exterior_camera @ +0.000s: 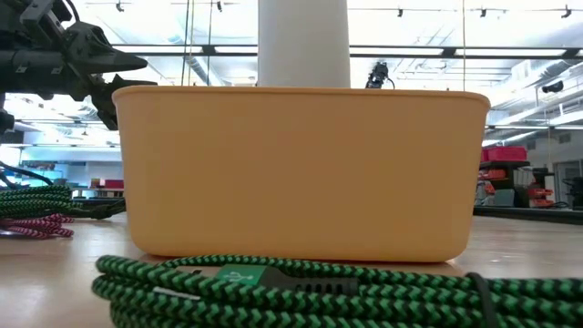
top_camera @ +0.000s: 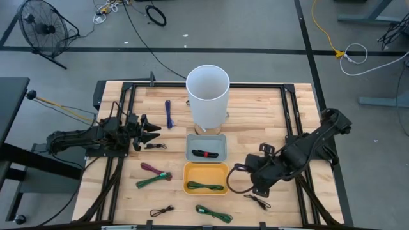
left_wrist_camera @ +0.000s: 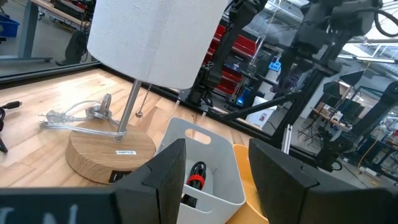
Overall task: Pick & Place USB Port
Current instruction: Put the purple charger cable into the yellow bin
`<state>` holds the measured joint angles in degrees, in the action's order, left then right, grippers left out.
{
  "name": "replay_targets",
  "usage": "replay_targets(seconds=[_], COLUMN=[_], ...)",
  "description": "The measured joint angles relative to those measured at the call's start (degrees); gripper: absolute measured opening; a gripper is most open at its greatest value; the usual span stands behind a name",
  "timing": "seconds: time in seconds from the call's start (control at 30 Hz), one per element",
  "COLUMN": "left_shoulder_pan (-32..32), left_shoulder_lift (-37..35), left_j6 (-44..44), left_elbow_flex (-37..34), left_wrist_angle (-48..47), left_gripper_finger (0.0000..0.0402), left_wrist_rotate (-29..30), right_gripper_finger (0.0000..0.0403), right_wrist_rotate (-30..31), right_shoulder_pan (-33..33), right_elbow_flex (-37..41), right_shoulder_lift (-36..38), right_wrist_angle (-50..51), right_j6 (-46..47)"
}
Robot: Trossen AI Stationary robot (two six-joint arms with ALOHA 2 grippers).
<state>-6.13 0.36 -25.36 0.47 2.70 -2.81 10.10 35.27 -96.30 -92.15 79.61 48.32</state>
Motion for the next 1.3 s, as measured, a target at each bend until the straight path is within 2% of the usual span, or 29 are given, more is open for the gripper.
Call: replay_targets(seconds=[0.5,0.73,1.07,1.3], left_shoulder_pan=[0.0,0.0,0.0,0.0], left_shoulder_lift=[0.0,0.0,0.0,0.0], left_j6=[0.0,0.0,0.0,0.0], left_elbow_flex=[0.0,0.0,0.0,0.0], left_wrist_angle=[0.0,0.0,0.0,0.0], left_gripper_finger=[0.0181,0.0181,0.0181,0.0181], left_wrist_rotate=[0.0,0.0,0.0,0.0], right_gripper_finger=[0.0008,0.0004,0.0004,0.0004], right_wrist_rotate=[-2.3,-7.8,-9.4,-9.8], right_shoulder_pan=[-7.7,-11.8,-14.4,-14.5], right_elbow_flex=[0.1,0.1,0.1,0.1], right_shoulder_lift=[-7.6,-11.6,-16.3,-19.3], right_wrist_angle=[-17.7,-26.3,-33.9,-34.9], right_j6=[-19.6,-27.5,-32.5,-34.1])
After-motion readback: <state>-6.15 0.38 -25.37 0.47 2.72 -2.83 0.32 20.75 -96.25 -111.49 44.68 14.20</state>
